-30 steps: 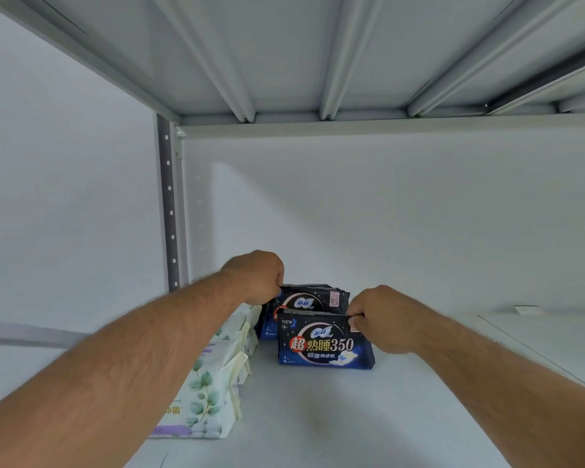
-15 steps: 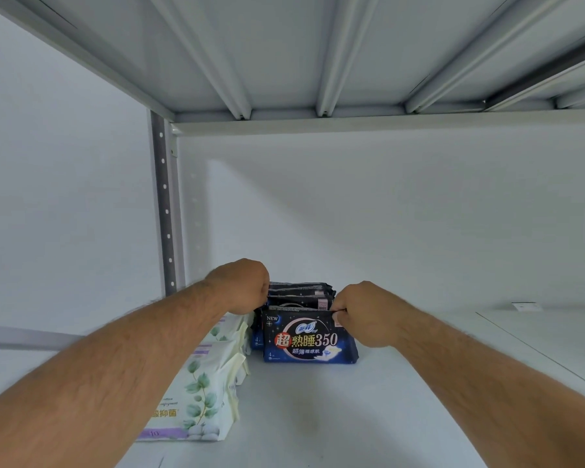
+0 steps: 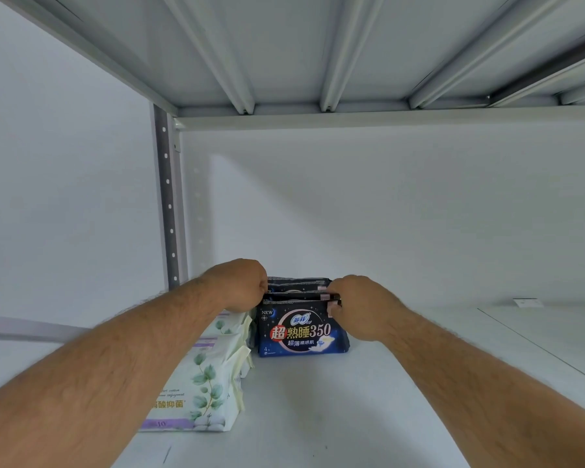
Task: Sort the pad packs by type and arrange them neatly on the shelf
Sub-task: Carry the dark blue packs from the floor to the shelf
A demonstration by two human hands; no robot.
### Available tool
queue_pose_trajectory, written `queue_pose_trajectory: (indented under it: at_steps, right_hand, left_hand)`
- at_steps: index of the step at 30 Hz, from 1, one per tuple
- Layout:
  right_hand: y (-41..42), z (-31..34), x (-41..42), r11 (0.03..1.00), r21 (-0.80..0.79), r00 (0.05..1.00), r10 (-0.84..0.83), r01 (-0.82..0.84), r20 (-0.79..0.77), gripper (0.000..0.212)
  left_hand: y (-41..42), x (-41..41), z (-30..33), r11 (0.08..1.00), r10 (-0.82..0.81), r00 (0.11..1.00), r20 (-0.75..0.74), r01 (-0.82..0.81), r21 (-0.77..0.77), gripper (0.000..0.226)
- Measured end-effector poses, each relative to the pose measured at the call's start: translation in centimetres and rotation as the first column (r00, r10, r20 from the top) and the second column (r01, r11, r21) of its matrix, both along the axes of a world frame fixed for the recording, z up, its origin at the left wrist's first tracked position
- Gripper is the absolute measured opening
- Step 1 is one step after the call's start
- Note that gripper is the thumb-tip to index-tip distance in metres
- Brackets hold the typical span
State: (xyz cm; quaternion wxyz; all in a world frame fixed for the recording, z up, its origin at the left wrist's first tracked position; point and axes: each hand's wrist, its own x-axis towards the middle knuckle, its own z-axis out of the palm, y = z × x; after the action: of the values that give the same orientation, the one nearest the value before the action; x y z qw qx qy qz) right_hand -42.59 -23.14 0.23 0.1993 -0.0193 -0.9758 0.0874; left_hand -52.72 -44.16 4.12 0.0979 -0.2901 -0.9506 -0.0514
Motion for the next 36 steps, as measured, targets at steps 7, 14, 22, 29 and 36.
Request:
queue_pose_trajectory:
  at_steps: [7, 14, 22, 29, 36]
  right_hand:
    - [-0.6, -0.4, 0.4, 0.991, 0.064, 0.993, -0.113, 0.115, -0.024, 0.023]
    - [-1.2, -0.3, 0.3, 0.986, 0.065, 0.989, -0.150, 0.151, -0.016, 0.025]
    - [-1.3, -0.1, 1.3, 0.976, 0.127, 0.984, -0.177, 0.177, -0.010, 0.026]
    - [-0.9, 0.1, 2.7, 0.974, 0.123, 0.982, -0.189, 0.190, -0.021, 0.034]
    - [-0.2, 0.4, 6.3, 0.971, 0.204, 0.985, -0.143, 0.122, 0.091, 0.060]
  left_hand:
    - [-0.8, 1.1, 0.4, 0.997, -0.051, 0.998, 0.046, 0.048, 0.056, 0.032]
    - [-0.6, 1.3, 0.1, 0.999, -0.050, 0.996, -0.070, 0.051, 0.013, 0.022]
    - [0.1, 1.6, 0.0, 0.999, -0.046, 0.996, -0.075, 0.043, -0.033, 0.029]
    - [-0.5, 2.3, 0.4, 0.997, -0.071, 0.993, -0.091, 0.073, 0.020, 0.042]
    - [0.1, 6.4, 0.0, 0.992, 0.008, 0.997, -0.076, -0.017, -0.125, 0.069]
